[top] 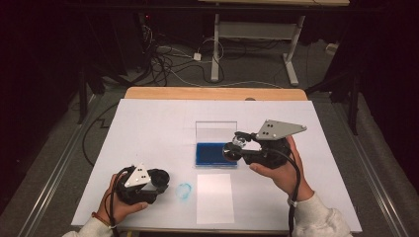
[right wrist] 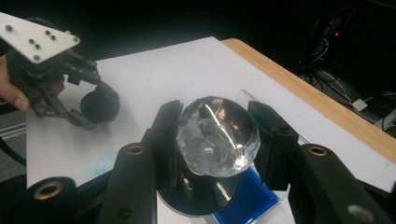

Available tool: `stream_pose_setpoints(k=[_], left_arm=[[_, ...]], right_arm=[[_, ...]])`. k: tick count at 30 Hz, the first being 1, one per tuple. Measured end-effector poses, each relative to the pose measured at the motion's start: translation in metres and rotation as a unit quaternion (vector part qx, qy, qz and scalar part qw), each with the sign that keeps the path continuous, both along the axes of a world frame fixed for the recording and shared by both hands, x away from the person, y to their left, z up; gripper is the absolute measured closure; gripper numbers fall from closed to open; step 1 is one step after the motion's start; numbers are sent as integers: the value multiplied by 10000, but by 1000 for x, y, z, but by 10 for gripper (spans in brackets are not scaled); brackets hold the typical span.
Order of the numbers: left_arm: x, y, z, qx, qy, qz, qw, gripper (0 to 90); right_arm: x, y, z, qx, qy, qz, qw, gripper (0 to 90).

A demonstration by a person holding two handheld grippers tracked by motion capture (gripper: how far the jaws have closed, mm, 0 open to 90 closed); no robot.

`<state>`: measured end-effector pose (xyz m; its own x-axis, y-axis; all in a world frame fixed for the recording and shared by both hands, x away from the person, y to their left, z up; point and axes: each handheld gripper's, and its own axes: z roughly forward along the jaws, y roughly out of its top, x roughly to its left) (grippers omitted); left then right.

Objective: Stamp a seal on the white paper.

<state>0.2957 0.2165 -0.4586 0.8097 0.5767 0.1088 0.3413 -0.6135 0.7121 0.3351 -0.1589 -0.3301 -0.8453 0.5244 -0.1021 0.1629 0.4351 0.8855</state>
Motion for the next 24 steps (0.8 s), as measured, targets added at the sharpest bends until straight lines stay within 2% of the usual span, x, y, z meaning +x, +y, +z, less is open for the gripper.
stream_pose_setpoints(k=[5,15,19,24], left_arm=[[-2,-2,0,22,-15,-20,10000,370],[-1,-3,0,58,1,-14,10000,370],[-2,-2,0,59,1,-9,10000,370],[-2,-2,-1,53,10,0,10000,370]], right_arm=[[-7,5,-8,-118,75,112,9998,574],[-17,23,-35,-436,292,425,9977,575],[-21,29,-44,-465,312,508,9971,575],[-25,33,-55,-486,340,484,9971,575]])
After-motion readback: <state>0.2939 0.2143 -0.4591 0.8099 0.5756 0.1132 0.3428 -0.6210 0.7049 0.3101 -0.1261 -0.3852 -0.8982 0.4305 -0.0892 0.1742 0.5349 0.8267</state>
